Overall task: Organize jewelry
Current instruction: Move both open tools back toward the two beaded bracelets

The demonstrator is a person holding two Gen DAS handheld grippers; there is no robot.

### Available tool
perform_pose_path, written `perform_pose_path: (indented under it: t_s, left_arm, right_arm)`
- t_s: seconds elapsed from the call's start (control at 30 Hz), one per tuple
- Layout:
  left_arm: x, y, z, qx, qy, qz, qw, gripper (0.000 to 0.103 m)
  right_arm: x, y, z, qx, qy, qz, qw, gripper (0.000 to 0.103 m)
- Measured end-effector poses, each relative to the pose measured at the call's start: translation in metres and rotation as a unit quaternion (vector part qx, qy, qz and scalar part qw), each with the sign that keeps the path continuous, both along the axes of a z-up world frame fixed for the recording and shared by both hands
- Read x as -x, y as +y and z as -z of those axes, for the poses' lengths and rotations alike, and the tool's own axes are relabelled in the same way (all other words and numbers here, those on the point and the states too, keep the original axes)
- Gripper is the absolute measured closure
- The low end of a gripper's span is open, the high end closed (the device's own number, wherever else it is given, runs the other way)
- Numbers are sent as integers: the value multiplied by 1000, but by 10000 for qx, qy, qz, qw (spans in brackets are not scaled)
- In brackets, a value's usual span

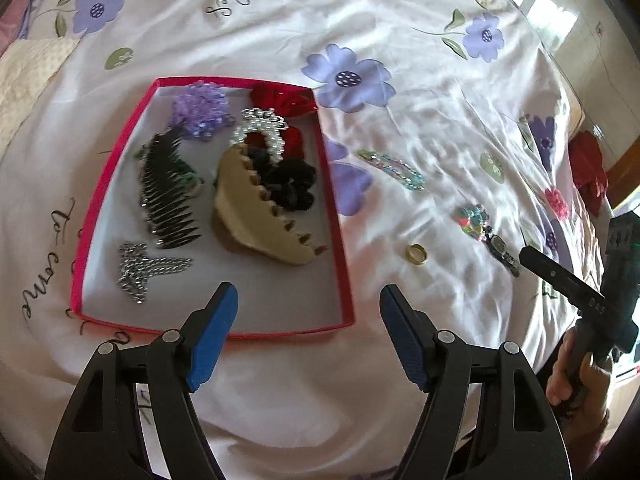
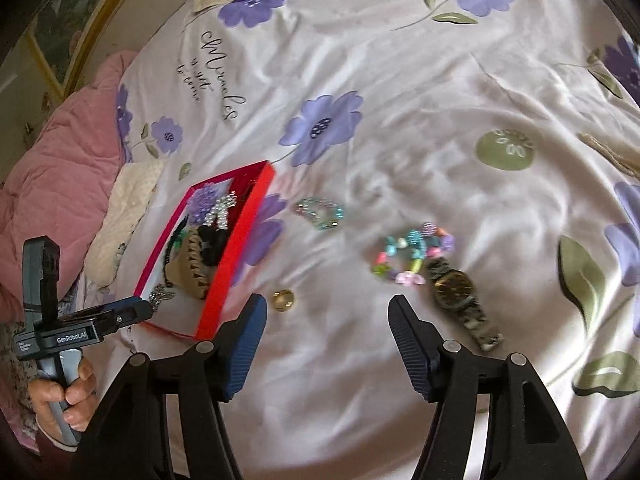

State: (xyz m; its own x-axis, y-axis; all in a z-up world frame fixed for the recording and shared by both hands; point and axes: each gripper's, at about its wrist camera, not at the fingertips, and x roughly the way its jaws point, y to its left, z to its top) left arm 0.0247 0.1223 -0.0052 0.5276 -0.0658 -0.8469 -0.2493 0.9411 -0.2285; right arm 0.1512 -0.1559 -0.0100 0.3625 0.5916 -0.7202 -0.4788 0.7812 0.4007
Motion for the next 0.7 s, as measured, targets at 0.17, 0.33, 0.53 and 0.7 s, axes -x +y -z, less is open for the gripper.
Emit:
perform_pose_path:
  t_s: [0.17, 0.33, 0.53, 0.7]
  left_arm:
    - [-8, -11, 1, 4, 29, 99, 9999, 29]
    - [-20, -22, 2, 11, 44, 205, 9998, 29]
    - [-46, -37, 2, 2, 25, 363, 9993, 29]
    - [-74, -47, 5, -47, 63, 499, 9987, 28]
  right_arm:
    - [-5, -11, 4, 51, 4, 124, 9999, 37]
    - [-13, -16, 5, 117, -47, 164, 9998, 29]
    - [-32, -10, 9, 352, -110, 83, 9993, 27]
    - [-48, 6, 18, 714, -107, -197, 9972, 24]
